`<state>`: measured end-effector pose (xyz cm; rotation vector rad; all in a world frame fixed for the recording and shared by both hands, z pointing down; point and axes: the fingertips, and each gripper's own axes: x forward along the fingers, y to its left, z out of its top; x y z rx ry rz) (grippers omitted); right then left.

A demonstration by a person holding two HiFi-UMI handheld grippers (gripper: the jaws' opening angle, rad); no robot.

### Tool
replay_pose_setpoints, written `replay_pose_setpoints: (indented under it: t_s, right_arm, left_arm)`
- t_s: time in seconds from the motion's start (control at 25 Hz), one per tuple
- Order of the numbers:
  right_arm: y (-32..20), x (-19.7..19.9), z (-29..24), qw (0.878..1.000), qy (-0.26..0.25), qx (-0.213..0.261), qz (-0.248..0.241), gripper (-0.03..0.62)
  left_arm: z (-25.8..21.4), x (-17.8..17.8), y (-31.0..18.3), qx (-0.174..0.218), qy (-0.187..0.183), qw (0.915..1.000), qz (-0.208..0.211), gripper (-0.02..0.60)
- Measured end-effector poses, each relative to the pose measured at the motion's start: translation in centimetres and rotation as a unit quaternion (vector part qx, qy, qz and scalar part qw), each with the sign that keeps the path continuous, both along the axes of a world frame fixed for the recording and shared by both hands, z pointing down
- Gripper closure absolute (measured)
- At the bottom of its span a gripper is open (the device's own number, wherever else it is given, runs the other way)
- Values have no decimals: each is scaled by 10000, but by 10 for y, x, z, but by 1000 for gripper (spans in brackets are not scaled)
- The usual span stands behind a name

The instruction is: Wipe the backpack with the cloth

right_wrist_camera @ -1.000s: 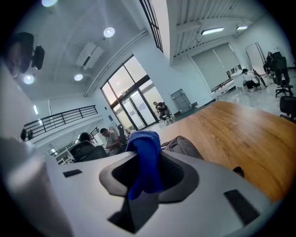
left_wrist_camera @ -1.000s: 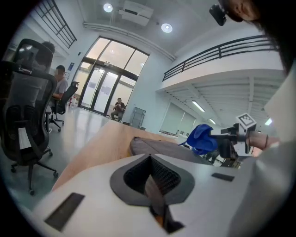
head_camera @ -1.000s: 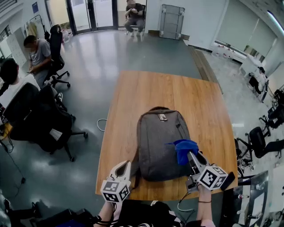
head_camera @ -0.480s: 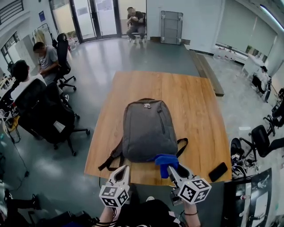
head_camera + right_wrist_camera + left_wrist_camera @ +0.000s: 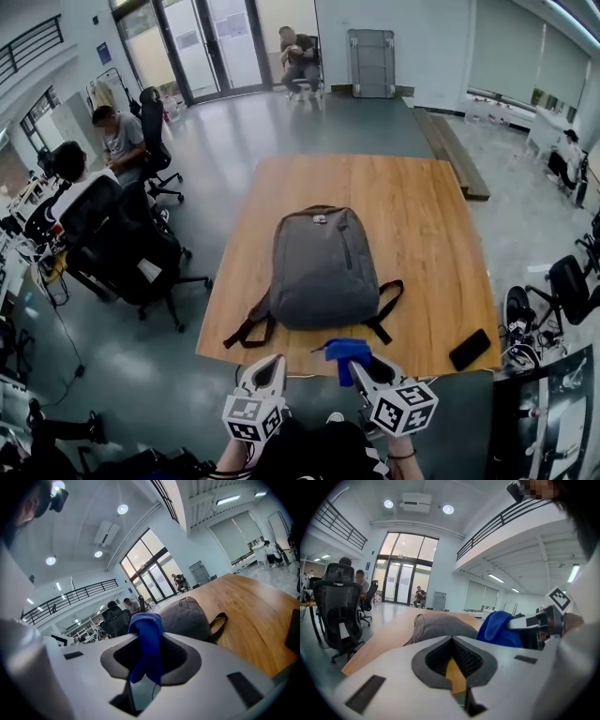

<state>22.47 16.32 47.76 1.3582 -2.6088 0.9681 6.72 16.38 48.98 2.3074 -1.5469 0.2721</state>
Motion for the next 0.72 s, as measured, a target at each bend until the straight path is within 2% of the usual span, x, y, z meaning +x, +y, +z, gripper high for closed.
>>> replay_pose_setpoints:
  t_s: [0.28, 0.72]
  right_arm:
    - [36, -18, 9, 9997, 230, -122, -4, 478]
    - [88, -103, 7, 9992, 153, -270, -239, 479]
  left_arm:
    - [-2, 2, 26, 9, 37, 9996, 271, 583]
    - [-7, -64, 88, 1, 250, 9992, 296, 583]
